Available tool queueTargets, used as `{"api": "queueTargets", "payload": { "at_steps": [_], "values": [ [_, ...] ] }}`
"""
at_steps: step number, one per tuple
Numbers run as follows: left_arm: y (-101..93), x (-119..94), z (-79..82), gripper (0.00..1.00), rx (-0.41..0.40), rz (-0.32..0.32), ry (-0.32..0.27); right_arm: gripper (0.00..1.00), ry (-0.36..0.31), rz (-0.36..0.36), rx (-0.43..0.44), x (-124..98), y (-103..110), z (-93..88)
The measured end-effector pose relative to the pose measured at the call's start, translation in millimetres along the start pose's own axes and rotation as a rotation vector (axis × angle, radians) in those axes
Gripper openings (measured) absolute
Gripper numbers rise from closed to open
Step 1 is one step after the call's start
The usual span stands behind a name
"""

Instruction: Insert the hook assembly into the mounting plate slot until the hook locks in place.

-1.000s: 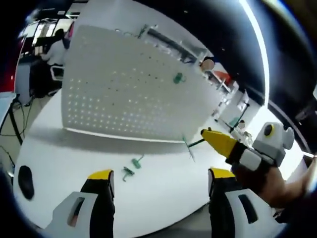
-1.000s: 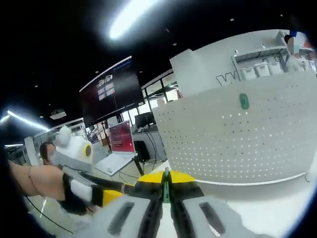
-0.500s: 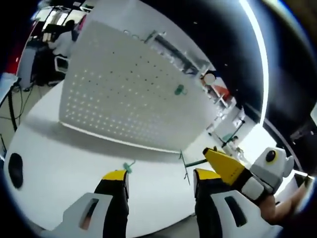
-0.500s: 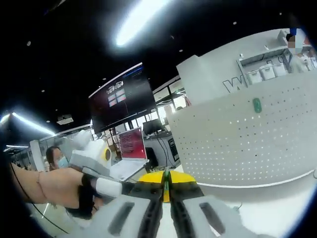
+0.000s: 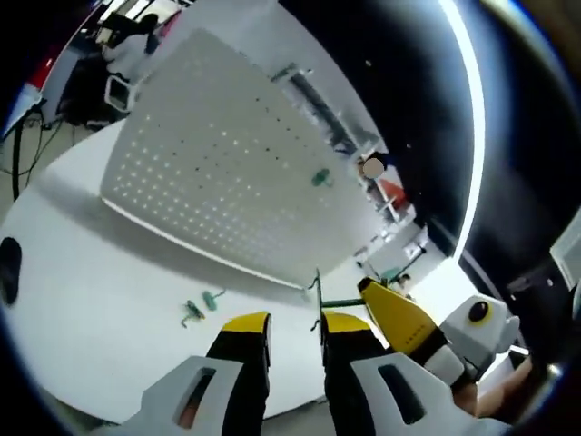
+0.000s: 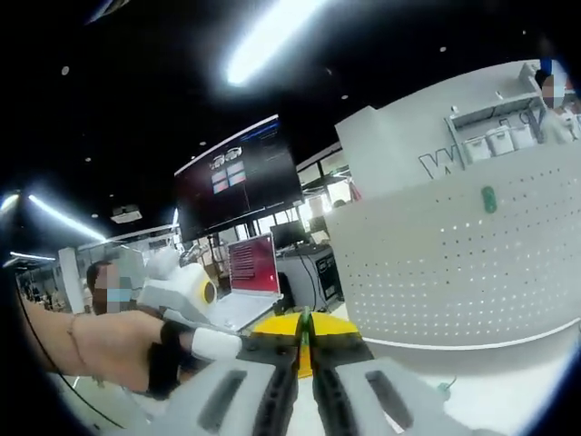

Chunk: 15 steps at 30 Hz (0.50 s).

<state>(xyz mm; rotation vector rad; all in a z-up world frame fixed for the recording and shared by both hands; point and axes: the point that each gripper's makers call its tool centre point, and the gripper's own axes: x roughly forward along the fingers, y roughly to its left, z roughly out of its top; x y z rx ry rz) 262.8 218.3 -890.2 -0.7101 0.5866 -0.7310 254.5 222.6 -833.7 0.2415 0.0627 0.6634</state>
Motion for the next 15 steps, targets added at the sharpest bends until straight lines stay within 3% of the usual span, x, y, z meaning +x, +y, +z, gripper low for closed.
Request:
{"api": "queueTargets", "payload": {
  "at_steps": [10, 15],
  "values": [
    [-10.1, -2.7, -4.9, 0.04, -0.008, -0.055, 0.014, 0.0, 0.006, 0.001, -0.01, -2.5, 5.2, -3.4],
    [-11.8, -3.3, -2.8, 0.02, 0.066, -0.046, 0.01, 0.0, 0.016, 0.003, -0.009, -4.1, 4.8, -3.3]
  ]
}}
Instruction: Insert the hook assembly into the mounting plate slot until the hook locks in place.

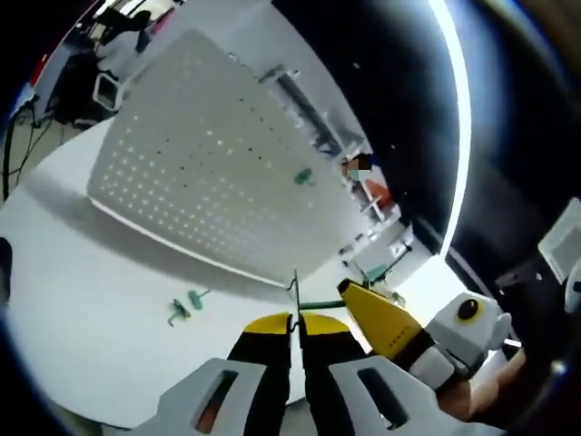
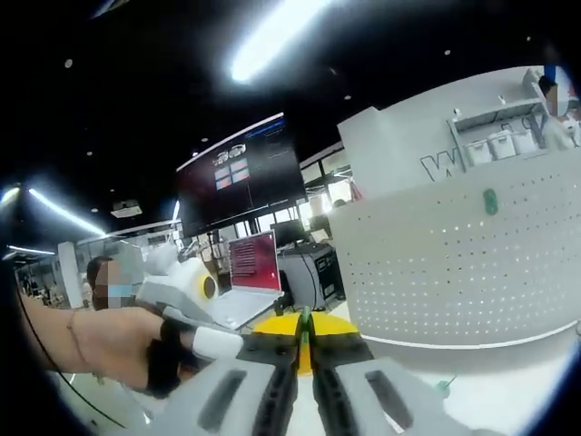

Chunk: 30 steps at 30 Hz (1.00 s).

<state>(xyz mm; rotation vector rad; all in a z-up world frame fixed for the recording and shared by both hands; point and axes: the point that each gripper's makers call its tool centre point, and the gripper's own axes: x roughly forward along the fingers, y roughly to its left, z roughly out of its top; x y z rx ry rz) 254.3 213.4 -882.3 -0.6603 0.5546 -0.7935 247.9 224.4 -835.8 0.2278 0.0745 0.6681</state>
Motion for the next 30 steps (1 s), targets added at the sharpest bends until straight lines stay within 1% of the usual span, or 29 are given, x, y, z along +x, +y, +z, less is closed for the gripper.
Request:
{"api": "queueTargets", "payload": {
  "at_steps": [3, 4, 6, 7, 8, 9, 10, 12, 13, 15, 19, 23, 25, 27, 28, 30],
  "values": [
    [0.3, 0.8, -0.3, 0.02, 0.061, 0.022, 0.012, 0.01, 0.01, -0.004, 0.016, -1.1, -1.3, -1.5],
    [0.4, 0.8, -0.2, 0.02, 0.075, 0.026, 0.013, 0.01, 0.016, -0.003, 0.034, -1.2, -2.4, -2.0],
    [1.0, 0.3, 1.2, 0.02, 0.108, 0.038, 0.007, 0.01, 0.025, 0.004, 0.055, -1.4, -3.2, -1.8],
    [0.8, 0.3, 1.9, 0.01, 0.118, 0.041, 0.002, 0.01, 0.026, 0.008, 0.073, -1.7, -3.0, -1.7],
    [1.4, -0.1, 4.0, 0.01, 0.144, 0.048, -0.009, 0.01, 0.024, 0.016, 0.11, -2.0, -3.2, -1.0],
    [2.3, -0.2, 7.7, 0.01, 0.203, 0.058, -0.025, 0.02, 0.019, 0.019, 0.149, -2.6, -3.4, 0.2],
    [3.2, -1.0, 10.2, 0.01, 0.254, 0.075, -0.033, 0.03, 0.021, 0.018, 0.167, -3.3, -4.9, 0.8],
    [7.1, -2.8, 11.2, 0.01, 0.367, 0.125, -0.012, 0.03, 0.028, 0.03, 0.173, -4.6, -6.8, 3.2],
    [9.4, -3.6, 12.3, 0.01, 0.445, 0.156, 0.001, 0.03, 0.029, 0.034, 0.174, -5.2, -7.4, 4.5],
    [7.7, -3.3, 13.4, 0.01, 0.518, 0.17, 0.014, 0.04, 0.036, 0.043, 0.188, -6.1, -9.2, 5.8],
    [2.0, -3.6, 18.4, 0.01, 0.542, 0.168, -0.008, 0.06, 0.045, 0.057, 0.231, -6.6, -11.2, 7.3],
    [0.6, -4.1, 22.6, 0.01, 0.553, 0.168, -0.025, 0.07, 0.049, 0.065, 0.224, -7.2, -8.3, 8.0],
    [0.0, -4.4, 24.9, 0.01, 0.541, 0.166, -0.035, 0.07, 0.051, 0.066, 0.23, -7.8, -7.3, 7.5],
    [-0.8, -6.1, 26.2, 0.01, 0.574, 0.173, -0.038, 0.07, 0.052, 0.07, 0.231, -8.2, -5.2, 7.7],
    [0.6, -7.7, 27.0, 0.01, 0.622, 0.189, -0.032, 0.07, 0.054, 0.071, 0.229, -8.3, -4.7, 7.6],
    [-0.1, -8.7, 27.1, 0.01, 0.674, 0.201, -0.03, 0.07, 0.066, 0.079, 0.233, -8.3, -2.9, 5.7]
  ]
}}
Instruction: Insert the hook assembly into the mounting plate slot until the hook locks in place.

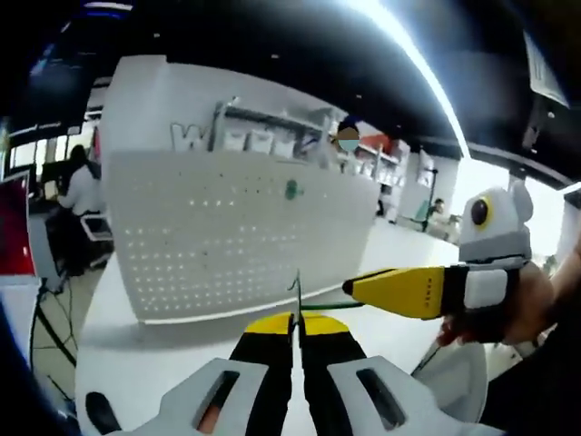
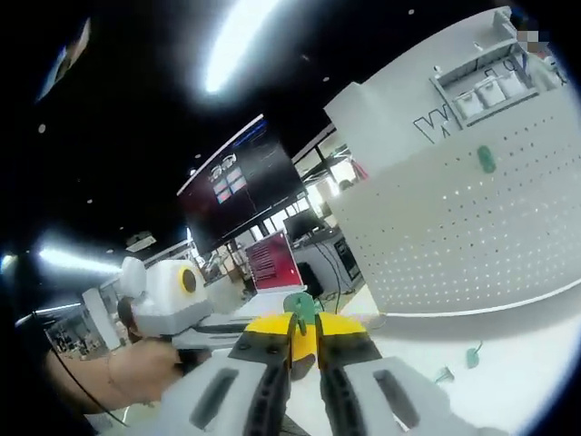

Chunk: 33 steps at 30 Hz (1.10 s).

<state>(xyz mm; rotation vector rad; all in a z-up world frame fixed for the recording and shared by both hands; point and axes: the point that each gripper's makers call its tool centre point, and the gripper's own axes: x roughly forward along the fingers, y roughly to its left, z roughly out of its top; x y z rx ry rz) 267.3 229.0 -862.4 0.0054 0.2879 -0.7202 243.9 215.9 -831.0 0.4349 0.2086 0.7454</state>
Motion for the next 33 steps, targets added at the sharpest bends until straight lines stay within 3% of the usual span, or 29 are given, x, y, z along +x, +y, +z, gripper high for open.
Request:
{"api": "queueTargets", "payload": {
  "at_steps": [5, 11, 16, 24, 33],
  "values": [
    [-7.2, 0.3, 2.2, 0.01, 0.02, -0.02, -0.009, 0.07, 0.026, 0.011, 0.027, 1.6, 0.6, -3.3],
    [-12.6, 2.6, 9.3, 0.01, 0.073, -0.03, -0.016, 0.07, 0.019, 0.016, 0.017, 3.6, -0.6, 4.9],
    [-13.9, 2.4, 18.8, 0.01, 0.165, -0.012, -0.044, 0.07, 0.02, 0.022, 0.005, 4.2, 1.2, 7.4],
    [-8.5, 0.5, 23.9, 0.01, 0.194, -0.004, -0.055, 0.04, 0.006, 0.037, -0.013, 6.2, 4.8, 13.5],
    [-15.8, 0.1, 27.0, 0.01, 0.21, -0.023, -0.085, 0.04, 0.017, 0.044, -0.025, 7.6, 8.0, 11.8]
  ]
}}
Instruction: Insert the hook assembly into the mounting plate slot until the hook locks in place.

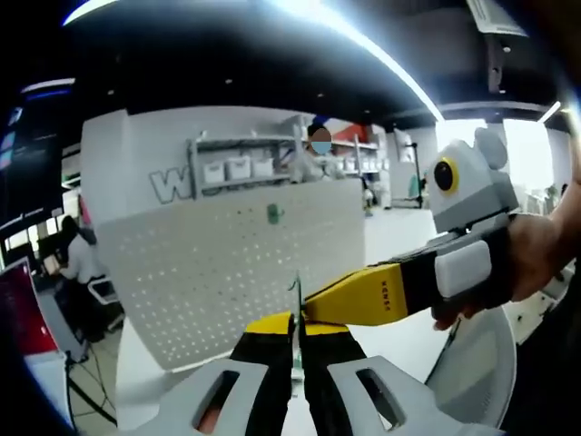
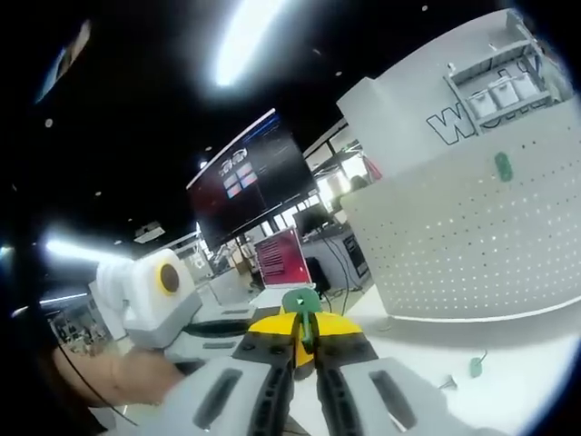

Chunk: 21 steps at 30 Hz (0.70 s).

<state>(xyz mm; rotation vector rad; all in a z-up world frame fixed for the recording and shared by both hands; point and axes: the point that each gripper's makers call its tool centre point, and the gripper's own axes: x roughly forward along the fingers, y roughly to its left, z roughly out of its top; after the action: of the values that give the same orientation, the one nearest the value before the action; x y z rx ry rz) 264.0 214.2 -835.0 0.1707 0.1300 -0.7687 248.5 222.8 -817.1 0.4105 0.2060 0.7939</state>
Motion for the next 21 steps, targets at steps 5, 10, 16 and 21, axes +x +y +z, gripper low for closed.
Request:
{"api": "queueTargets", "payload": {
  "at_steps": [5, 10, 16, 21],
  "values": [
    [-1.3, -0.3, 2.3, 0.01, 0.003, -0.002, -0.011, 0.04, -0.01, -0.001, 0.007, -2.0, 1.1, 1.8],
    [-2.8, 0.2, 4.4, 0.01, 0.013, -0.001, -0.015, 0.04, -0.048, -0.012, 0.039, -5.1, 0.3, 3.3],
    [-4.0, -1.7, 7.1, 0.01, -0.084, 0.011, -0.042, 0.02, -0.072, -0.021, 0.021, -5.8, 3.9, 7.4],
    [-6.5, -1.1, 5.1, 0.01, -0.133, -0.002, -0.044, 0.01, -0.056, -0.025, -0.051, -6.4, 4.0, 7.1]
  ]
}}
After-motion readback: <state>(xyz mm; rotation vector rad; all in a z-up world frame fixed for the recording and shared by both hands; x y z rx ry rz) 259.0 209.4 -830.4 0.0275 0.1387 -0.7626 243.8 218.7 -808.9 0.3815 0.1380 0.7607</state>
